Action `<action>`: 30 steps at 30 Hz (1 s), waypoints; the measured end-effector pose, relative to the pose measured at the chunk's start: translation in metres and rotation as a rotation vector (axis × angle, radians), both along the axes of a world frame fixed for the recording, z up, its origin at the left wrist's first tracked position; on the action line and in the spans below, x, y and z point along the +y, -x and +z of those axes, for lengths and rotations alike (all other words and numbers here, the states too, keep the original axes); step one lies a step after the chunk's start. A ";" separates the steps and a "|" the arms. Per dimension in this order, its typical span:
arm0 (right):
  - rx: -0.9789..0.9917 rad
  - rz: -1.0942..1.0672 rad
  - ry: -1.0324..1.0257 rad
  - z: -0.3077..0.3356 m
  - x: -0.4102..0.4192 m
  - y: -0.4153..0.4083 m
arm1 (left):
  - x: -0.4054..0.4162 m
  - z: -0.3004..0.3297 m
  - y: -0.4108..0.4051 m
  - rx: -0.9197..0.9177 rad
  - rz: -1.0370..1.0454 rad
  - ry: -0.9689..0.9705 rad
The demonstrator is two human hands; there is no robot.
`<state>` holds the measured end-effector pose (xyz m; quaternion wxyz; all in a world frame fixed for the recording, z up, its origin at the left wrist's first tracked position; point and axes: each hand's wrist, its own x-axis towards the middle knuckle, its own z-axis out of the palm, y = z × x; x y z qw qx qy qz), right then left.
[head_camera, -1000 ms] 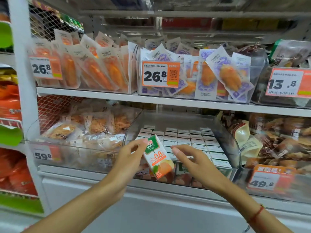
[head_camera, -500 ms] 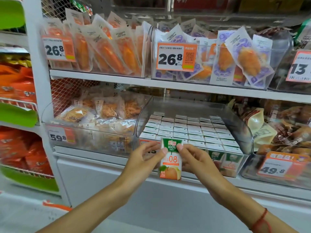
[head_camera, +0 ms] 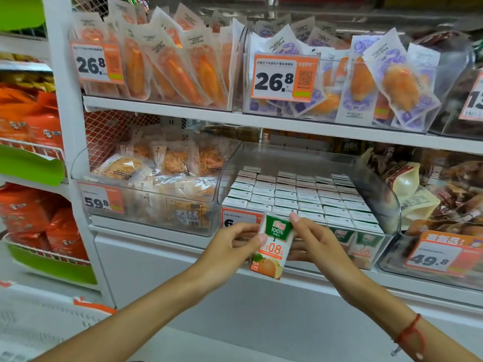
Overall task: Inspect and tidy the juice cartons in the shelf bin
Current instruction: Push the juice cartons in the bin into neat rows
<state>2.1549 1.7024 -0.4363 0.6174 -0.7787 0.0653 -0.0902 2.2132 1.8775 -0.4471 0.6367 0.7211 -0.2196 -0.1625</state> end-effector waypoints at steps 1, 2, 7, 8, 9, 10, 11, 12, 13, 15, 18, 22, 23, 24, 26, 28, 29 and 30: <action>0.001 0.024 -0.010 0.000 0.000 0.001 | 0.000 0.001 0.000 0.029 0.018 0.039; 0.003 0.051 -0.011 0.000 0.000 0.002 | 0.000 0.001 0.001 0.064 0.036 0.084; 0.024 0.134 0.014 -0.002 0.003 0.003 | 0.000 0.004 0.001 0.196 0.099 0.194; 0.017 0.125 0.019 -0.002 0.003 0.004 | 0.000 0.003 0.001 0.206 0.100 0.203; 0.007 0.110 0.023 -0.002 0.004 0.004 | 0.000 0.003 0.002 0.204 0.104 0.214; -0.003 0.092 0.026 -0.002 0.004 0.004 | 0.000 0.003 0.002 0.189 0.116 0.222; -0.014 0.074 0.031 -0.002 0.005 0.004 | 0.000 0.004 0.003 0.164 0.137 0.226; -0.029 0.058 0.045 -0.002 0.006 0.005 | 0.001 0.004 0.002 0.129 0.168 0.226; -0.045 0.042 0.069 -0.002 0.007 0.005 | 0.002 0.003 0.001 0.092 0.203 0.223; -0.075 0.014 0.114 -0.002 0.009 0.005 | 0.004 0.004 -0.001 0.045 0.240 0.225; -0.141 -0.032 0.231 -0.003 0.012 0.005 | 0.002 0.006 0.001 0.052 0.213 0.214; -0.165 -0.054 0.355 -0.003 0.014 0.007 | 0.002 0.006 0.002 0.102 0.193 0.223; -0.164 -0.047 0.366 -0.004 0.014 0.007 | 0.004 0.007 0.002 0.111 0.184 0.218; -0.166 -0.038 0.376 -0.005 0.013 0.007 | 0.005 0.007 0.002 0.112 0.174 0.208; -0.166 -0.016 0.352 -0.006 0.013 0.007 | 0.007 0.009 0.001 0.099 0.148 0.179; -0.157 0.001 0.258 -0.004 0.012 0.006 | 0.008 0.010 0.001 0.091 0.116 0.149; -0.148 0.003 0.205 -0.003 0.011 0.005 | 0.008 0.010 0.001 0.094 0.102 0.136; -0.133 0.004 0.163 -0.002 0.010 0.005 | 0.008 0.011 0.001 0.105 0.092 0.127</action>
